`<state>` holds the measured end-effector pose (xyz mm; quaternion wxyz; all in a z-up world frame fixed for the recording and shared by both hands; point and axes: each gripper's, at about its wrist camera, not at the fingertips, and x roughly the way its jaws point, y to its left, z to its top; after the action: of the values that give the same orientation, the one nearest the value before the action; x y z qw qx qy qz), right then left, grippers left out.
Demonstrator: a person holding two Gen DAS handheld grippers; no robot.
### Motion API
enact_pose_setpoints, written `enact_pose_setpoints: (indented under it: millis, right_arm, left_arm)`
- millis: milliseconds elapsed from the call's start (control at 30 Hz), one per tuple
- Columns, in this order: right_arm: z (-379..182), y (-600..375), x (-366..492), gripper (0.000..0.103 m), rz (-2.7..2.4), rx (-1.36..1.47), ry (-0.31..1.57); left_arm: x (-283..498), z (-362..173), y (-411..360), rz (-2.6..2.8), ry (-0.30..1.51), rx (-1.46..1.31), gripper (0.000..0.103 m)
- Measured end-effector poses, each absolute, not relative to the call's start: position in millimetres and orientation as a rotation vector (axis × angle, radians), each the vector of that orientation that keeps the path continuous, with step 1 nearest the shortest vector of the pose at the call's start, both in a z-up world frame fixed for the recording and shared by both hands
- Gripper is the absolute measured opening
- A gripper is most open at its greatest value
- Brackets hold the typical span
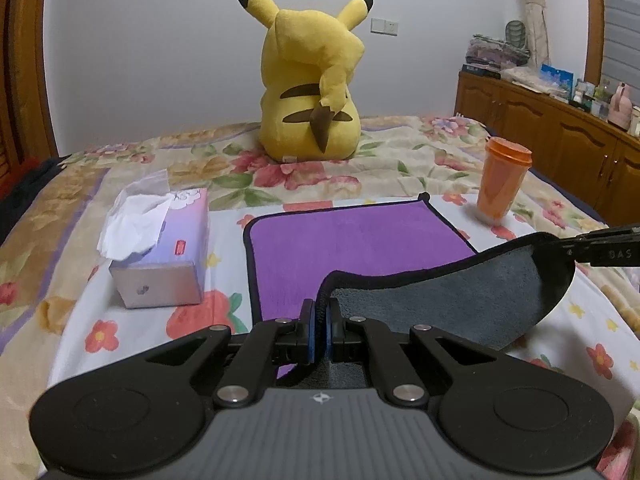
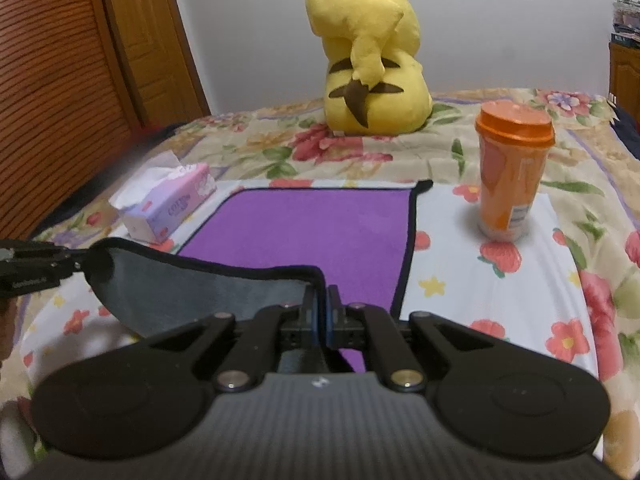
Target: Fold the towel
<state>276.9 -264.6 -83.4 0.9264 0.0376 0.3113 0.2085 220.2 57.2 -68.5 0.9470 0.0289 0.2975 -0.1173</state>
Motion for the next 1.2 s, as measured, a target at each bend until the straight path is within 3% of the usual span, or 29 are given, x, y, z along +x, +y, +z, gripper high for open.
enact_pose_setpoints:
  millis: [1200]
  right_arm:
    - [-75.2,-259.5,302.8,0.005,0.427,-0.036,0.582]
  left_arm:
    - [254.6,-57.7,46.7,-0.236,0.584,0.127,0.008]
